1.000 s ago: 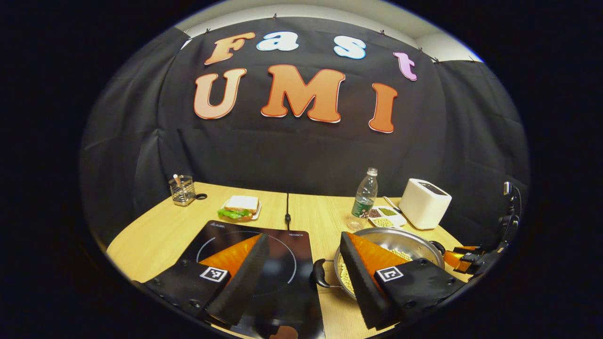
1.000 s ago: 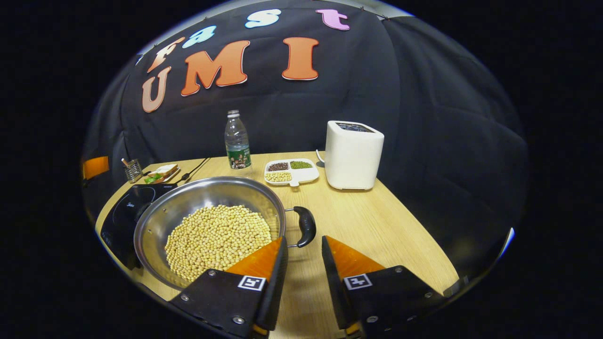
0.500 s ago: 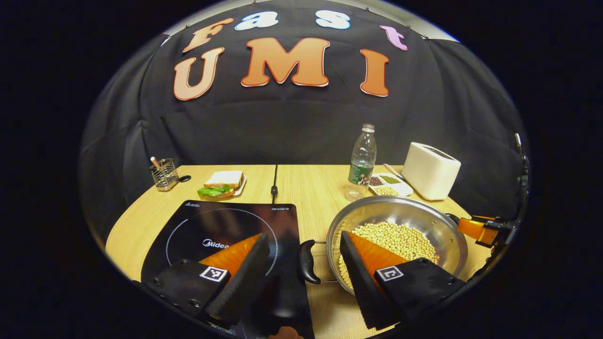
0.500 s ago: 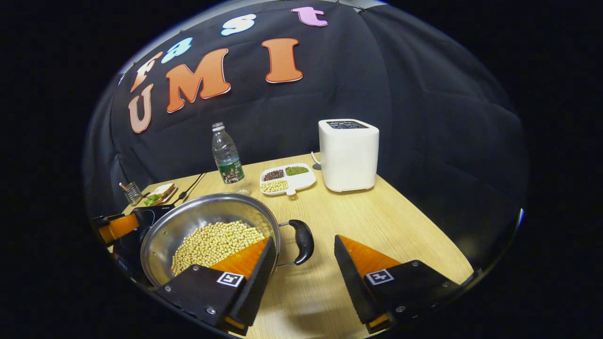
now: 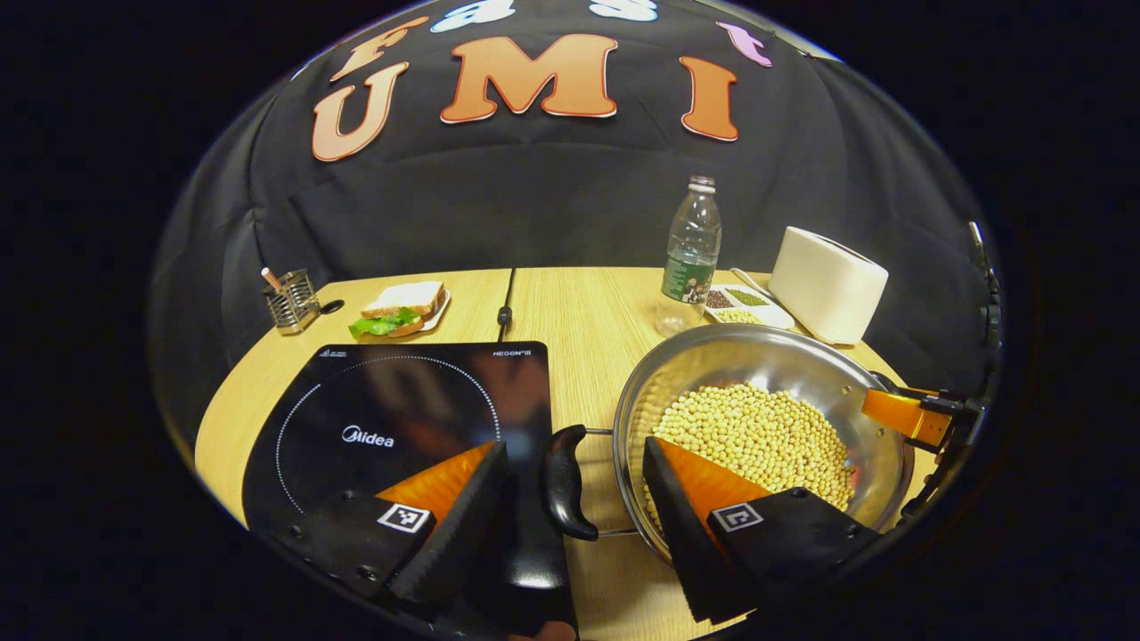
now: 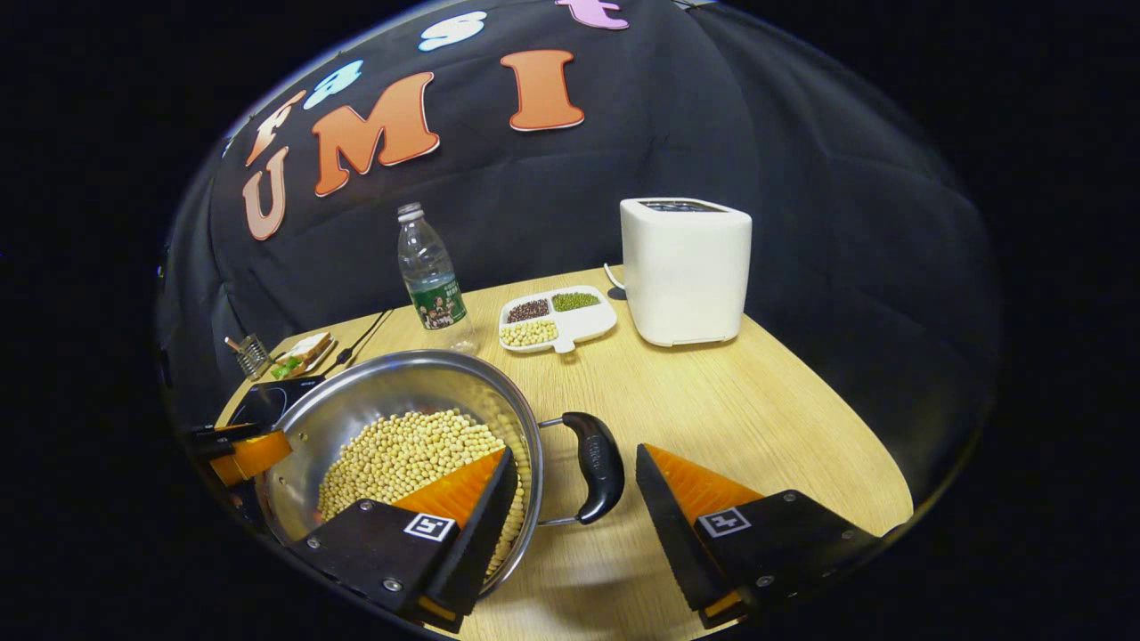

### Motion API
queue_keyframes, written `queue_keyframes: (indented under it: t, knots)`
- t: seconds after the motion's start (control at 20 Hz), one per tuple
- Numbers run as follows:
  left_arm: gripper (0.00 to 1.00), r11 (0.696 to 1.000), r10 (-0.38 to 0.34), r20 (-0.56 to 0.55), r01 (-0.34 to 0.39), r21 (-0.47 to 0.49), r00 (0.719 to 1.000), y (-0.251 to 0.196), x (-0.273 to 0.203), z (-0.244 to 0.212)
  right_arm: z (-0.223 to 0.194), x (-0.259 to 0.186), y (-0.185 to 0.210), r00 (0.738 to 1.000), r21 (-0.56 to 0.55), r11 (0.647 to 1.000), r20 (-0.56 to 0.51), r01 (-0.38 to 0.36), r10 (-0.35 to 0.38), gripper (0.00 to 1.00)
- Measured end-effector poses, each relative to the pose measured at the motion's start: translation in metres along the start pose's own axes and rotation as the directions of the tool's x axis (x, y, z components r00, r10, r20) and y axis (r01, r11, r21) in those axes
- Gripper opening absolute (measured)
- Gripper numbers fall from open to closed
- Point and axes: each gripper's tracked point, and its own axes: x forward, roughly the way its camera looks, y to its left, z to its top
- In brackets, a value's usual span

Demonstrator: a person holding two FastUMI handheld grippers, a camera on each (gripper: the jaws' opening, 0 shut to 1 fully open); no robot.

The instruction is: First push the handle of the pot to place it horizontally, then grasp the pot with both hands and set it on the induction cooktop.

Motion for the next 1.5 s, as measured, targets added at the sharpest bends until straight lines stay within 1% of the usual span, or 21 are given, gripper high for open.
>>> queue_keyframes:
  t: [0.1, 0.2, 0.3, 0.35, 0.4, 0.45, 0.55, 0.6, 0.65, 0.7, 0.75, 0.8, 0.9, 1.1, 1.2, 1.25, 1.3, 1.35, 1.4, 1.45, 1.5]
  knots:
    - [0.99, 1.000, -0.001, -0.008, 0.002, 0.005, 1.000, -0.001, 0.003, 0.000, -0.004, 0.006, 0.001, 1.000, 0.004, 1.000, -0.021, -0.002, 0.002, 0.83]
    - [0.99, 1.000, -0.011, -0.011, 0.011, 0.023, 1.000, -0.004, 0.004, 0.000, -0.008, 0.010, 0.002, 0.999, 0.015, 1.000, -0.044, -0.005, 0.005, 0.79]
    - [0.99, 0.999, -0.014, -0.020, 0.015, 0.049, 1.000, -0.005, 0.009, 0.000, -0.009, 0.012, 0.002, 0.998, 0.030, 1.000, -0.058, -0.002, 0.004, 0.69]
    - [0.94, 0.998, -0.015, -0.024, 0.017, 0.063, 1.000, -0.007, 0.008, 0.001, -0.008, 0.012, 0.003, 0.998, 0.037, 0.999, -0.060, -0.002, 0.004, 0.62]
    - [0.89, 0.997, -0.019, -0.028, 0.021, 0.077, 0.999, -0.008, 0.010, 0.002, -0.009, 0.012, 0.003, 0.998, 0.042, 0.999, -0.068, -0.003, 0.006, 0.60]
    - [0.88, 0.997, -0.020, -0.028, 0.022, 0.079, 0.999, -0.008, 0.009, 0.005, -0.009, 0.013, 0.003, 0.997, 0.053, 0.999, -0.076, -0.006, 0.010, 0.59]
    - [0.70, 0.998, -0.010, -0.047, 0.012, 0.056, 0.999, -0.009, 0.012, 0.004, -0.010, 0.009, 0.003, 0.996, 0.073, 0.997, -0.085, -0.004, 0.010, 0.55]
    - [0.68, 0.999, -0.005, -0.063, 0.008, 0.050, 0.998, -0.008, 0.011, 0.006, -0.010, 0.011, 0.004, 0.996, 0.079, 0.997, -0.086, -0.006, 0.012, 0.53]
    - [0.64, 0.999, 0.001, -0.082, 0.002, 0.044, 0.997, -0.009, 0.012, 0.004, -0.010, 0.011, 0.003, 0.996, 0.086, 0.996, -0.087, -0.005, 0.012, 0.46]
    - [0.62, 1.000, 0.001, -0.087, 0.002, 0.030, 0.996, -0.009, 0.011, 0.007, -0.010, 0.007, 0.003, 0.996, 0.098, 0.995, -0.091, -0.003, 0.012, 0.49]
    - [0.59, 1.000, 0.000, -0.107, 0.002, 0.017, 0.994, -0.008, 0.011, 0.006, -0.010, 0.008, 0.004, 0.995, 0.115, 0.993, -0.096, 0.001, 0.010, 0.45]
    - [0.58, 1.000, -0.008, -0.126, 0.007, -0.006, 0.992, -0.008, 0.011, 0.008, -0.009, 0.006, 0.005, 0.995, 0.136, 0.991, -0.102, 0.003, 0.011, 0.43]
    - [0.55, 1.000, -0.020, -0.146, 0.018, -0.017, 0.989, -0.007, 0.008, 0.005, 0.001, 0.000, 0.008, 0.997, 0.153, 0.988, -0.075, 0.007, 0.005, 0.39]
    - [0.55, 0.998, -0.043, -0.116, 0.038, -0.044, 0.992, -0.001, -0.015, 0.018, 0.022, -0.030, 0.017, 1.000, 0.145, 0.989, -0.031, 0.005, -0.001, 0.38]
    - [0.55, 0.998, -0.042, -0.097, 0.038, -0.039, 0.994, 0.007, -0.025, 0.027, 0.032, -0.042, 0.025, 1.000, 0.138, 0.991, -0.011, 0.000, 0.002, 0.38]
    - [0.55, 0.998, -0.042, -0.090, 0.038, -0.043, 0.995, 0.011, -0.031, 0.033, 0.036, -0.049, 0.031, 1.000, 0.138, 0.990, -0.003, -0.003, 0.003, 0.34]
    - [0.55, 0.998, -0.043, -0.084, 0.039, -0.048, 0.996, 0.016, -0.036, 0.038, 0.040, -0.054, 0.037, 1.000, 0.138, 0.990, 0.006, -0.008, 0.007, 0.38]
    - [0.53, 0.998, -0.044, -0.074, 0.040, -0.055, 0.996, 0.022, -0.042, 0.043, 0.045, -0.059, 0.043, 1.000, 0.138, 0.990, 0.017, -0.012, 0.010, 0.38]
    - [0.53, 0.998, -0.042, -0.064, 0.038, -0.058, 0.997, 0.028, -0.047, 0.050, 0.050, -0.063, 0.051, 1.000, 0.136, 0.991, 0.029, -0.016, 0.013, 0.34]
    - [0.53, 0.998, -0.038, -0.052, 0.035, -0.055, 0.998, 0.035, -0.052, 0.056, 0.056, -0.067, 0.059, 0.999, 0.132, 0.991, 0.037, -0.021, 0.016, 0.38]
    - [0.53, 0.998, -0.033, -0.039, 0.031, -0.051, 0.999, 0.043, -0.057, 0.062, 0.061, -0.071, 0.067, 0.999, 0.132, 0.991, 0.046, -0.028, 0.022, 0.38]
